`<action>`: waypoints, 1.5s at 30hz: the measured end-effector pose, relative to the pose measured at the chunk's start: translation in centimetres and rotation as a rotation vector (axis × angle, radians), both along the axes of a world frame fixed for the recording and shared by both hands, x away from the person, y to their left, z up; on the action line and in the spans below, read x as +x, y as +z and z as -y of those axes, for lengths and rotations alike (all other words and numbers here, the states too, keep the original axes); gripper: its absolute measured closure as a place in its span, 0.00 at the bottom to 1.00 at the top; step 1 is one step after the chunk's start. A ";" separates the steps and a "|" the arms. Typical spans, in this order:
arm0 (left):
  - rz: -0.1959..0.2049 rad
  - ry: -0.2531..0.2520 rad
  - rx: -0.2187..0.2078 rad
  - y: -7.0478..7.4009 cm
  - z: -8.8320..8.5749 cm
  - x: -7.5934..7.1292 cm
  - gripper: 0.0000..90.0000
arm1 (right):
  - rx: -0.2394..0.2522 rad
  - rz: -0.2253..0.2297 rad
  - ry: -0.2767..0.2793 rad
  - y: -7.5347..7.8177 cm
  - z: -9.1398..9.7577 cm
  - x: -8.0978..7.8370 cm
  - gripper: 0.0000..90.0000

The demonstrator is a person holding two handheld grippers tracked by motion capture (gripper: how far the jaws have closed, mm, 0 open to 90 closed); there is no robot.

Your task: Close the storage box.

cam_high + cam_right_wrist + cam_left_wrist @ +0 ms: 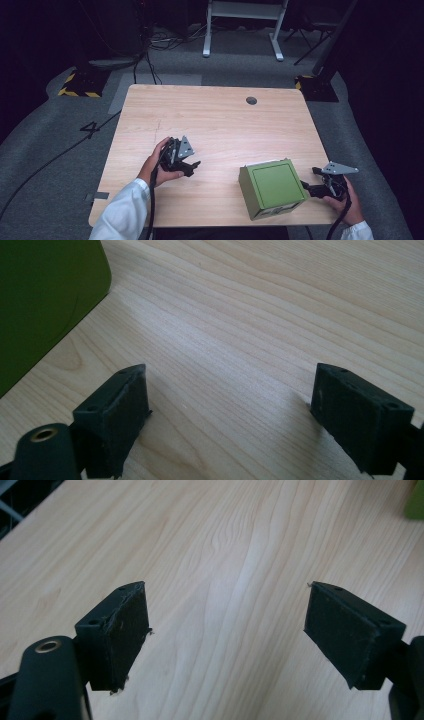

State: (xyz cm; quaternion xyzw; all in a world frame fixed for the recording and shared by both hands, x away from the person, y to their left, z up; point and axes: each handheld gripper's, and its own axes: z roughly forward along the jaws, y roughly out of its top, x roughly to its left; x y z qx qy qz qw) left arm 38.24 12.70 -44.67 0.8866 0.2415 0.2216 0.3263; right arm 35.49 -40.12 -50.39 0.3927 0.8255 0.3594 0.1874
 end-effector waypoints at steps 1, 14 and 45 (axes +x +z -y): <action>-0.002 0.006 0.012 -0.3 -0.4 -0.2 0.20 | 0.000 0.000 0.000 0.0 0.0 0.0 0.17; -0.070 0.151 0.041 -3.9 -5.5 -2.7 0.20 | 0.003 -0.003 0.000 0.0 0.0 0.0 0.17; -0.193 0.293 -0.163 -5.8 -9.7 -4.3 0.18 | -0.002 0.004 0.002 0.0 -0.1 -0.1 0.17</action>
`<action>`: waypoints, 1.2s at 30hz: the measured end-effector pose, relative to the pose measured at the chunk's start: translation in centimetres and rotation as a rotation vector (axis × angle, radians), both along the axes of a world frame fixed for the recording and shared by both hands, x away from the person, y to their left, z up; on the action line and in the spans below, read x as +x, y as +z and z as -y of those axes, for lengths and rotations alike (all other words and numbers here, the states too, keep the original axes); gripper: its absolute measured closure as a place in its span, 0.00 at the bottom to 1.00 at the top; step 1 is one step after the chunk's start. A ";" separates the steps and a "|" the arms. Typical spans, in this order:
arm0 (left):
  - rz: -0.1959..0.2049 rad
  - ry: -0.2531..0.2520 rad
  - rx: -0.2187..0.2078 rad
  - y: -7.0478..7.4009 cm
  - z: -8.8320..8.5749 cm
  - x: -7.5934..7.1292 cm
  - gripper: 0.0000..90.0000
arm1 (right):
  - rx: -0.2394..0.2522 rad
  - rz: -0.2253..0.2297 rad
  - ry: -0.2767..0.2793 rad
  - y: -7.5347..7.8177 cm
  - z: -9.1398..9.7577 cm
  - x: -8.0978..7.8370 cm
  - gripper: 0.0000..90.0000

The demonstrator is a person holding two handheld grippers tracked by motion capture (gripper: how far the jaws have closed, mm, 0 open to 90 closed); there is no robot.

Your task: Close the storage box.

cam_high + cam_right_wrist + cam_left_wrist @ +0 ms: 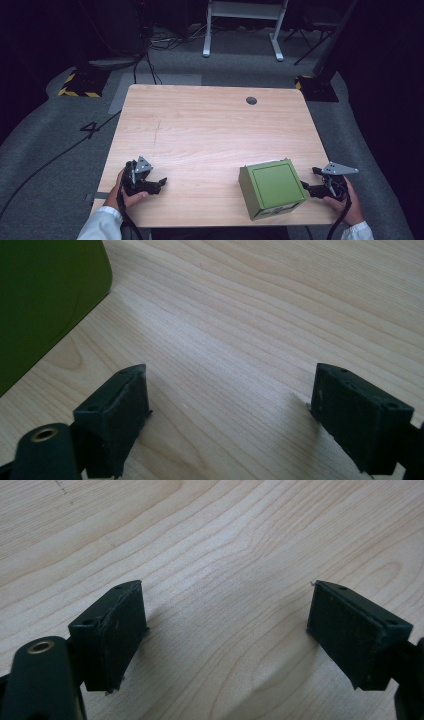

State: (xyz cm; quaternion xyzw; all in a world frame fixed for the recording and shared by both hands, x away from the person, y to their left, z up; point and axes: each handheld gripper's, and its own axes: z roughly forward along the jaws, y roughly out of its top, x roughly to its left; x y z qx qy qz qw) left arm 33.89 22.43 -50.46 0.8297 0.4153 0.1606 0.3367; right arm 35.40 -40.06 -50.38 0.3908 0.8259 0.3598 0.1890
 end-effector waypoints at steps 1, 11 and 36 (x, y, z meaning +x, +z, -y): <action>0.000 -0.001 0.002 0.0 0.0 0.0 0.18 | 0.000 0.000 0.000 0.0 0.0 0.0 0.17; -0.001 -0.003 0.002 0.0 0.0 0.0 0.18 | 0.001 -0.001 -0.001 0.0 0.0 0.0 0.17; 0.004 -0.006 0.008 0.0 -0.1 0.1 0.17 | 0.000 0.000 0.001 0.0 0.0 0.0 0.17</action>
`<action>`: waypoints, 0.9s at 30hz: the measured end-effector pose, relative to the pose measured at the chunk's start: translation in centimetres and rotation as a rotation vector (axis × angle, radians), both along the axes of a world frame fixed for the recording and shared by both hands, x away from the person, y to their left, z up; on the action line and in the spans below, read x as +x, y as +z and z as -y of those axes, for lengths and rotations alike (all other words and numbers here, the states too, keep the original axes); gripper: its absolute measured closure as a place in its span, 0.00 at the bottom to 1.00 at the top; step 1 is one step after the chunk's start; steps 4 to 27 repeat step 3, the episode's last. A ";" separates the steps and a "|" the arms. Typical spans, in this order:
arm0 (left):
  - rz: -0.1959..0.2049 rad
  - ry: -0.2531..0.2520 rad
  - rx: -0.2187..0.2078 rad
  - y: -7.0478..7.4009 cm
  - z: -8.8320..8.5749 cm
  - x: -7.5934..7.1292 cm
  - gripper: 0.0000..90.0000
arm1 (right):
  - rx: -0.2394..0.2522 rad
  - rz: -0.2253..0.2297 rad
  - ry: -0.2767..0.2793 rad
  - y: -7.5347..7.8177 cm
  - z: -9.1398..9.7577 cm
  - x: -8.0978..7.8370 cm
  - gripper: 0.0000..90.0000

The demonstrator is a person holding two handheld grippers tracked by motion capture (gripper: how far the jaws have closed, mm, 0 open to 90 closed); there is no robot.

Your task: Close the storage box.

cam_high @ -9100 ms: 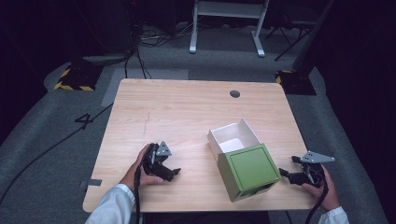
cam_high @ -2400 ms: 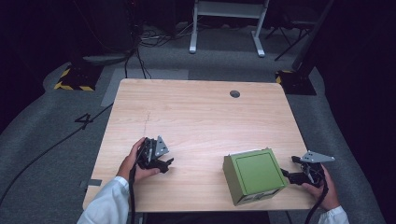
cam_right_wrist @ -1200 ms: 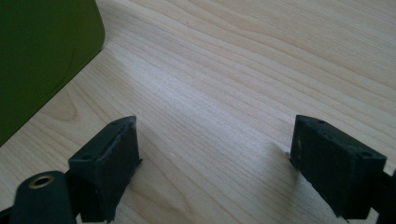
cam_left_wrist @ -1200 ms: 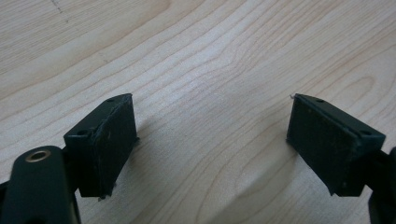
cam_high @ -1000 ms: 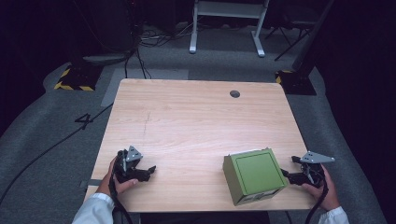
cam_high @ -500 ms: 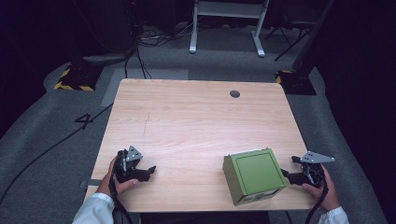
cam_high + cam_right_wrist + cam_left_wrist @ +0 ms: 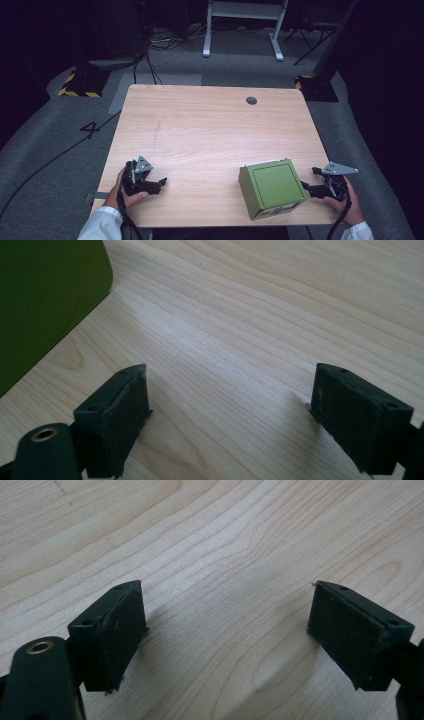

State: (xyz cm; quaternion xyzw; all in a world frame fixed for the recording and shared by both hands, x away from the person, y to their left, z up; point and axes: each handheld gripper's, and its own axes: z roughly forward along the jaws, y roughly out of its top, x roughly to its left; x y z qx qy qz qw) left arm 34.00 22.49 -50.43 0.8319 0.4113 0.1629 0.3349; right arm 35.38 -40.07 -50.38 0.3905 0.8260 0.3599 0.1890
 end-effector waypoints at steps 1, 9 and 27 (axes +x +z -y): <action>0.000 0.000 0.000 0.0 0.0 0.0 0.17 | 0.000 0.000 0.000 0.0 0.0 0.0 0.17; 0.000 0.000 0.000 0.0 0.0 0.0 0.17 | -0.001 0.001 0.001 0.0 0.0 0.0 0.17; 0.000 0.000 0.000 0.0 0.0 0.0 0.17 | -0.001 0.001 0.001 0.0 0.0 0.0 0.17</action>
